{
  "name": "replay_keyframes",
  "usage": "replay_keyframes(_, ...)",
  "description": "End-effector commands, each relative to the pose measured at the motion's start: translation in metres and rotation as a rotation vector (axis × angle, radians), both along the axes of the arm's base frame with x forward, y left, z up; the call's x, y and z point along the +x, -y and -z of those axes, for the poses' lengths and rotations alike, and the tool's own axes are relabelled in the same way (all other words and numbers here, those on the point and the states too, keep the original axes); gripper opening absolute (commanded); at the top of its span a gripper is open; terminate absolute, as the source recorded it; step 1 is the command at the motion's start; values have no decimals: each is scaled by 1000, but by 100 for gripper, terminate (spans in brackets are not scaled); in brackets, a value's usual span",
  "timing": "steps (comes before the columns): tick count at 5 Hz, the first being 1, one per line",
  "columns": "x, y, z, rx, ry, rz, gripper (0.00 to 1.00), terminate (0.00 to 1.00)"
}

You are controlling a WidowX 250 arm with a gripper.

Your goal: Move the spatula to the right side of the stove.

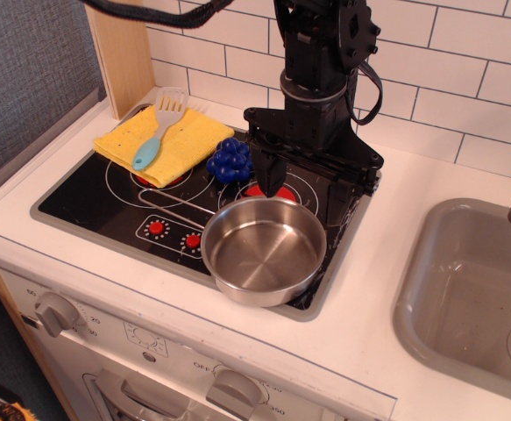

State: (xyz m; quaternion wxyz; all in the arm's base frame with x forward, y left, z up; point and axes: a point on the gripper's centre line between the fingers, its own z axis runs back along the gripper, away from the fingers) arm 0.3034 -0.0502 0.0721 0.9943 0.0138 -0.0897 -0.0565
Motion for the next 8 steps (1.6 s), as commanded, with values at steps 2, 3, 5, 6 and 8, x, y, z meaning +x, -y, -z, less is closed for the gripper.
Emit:
replay_keyframes(2, 7, -29, -6, -4, -10, -69, 100, 0)
replay_keyframes(3, 14, -65, -12, -3, -12, -157, 100, 0)
replay_keyframes(5, 24, -151, -22, 59, -26, -312, 100, 0)
replay_keyframes(6, 29, -181, -3, 38, -72, -373, 100, 0)
replay_keyframes(8, 35, -181, 23, 6, -127, -387, 100, 0)
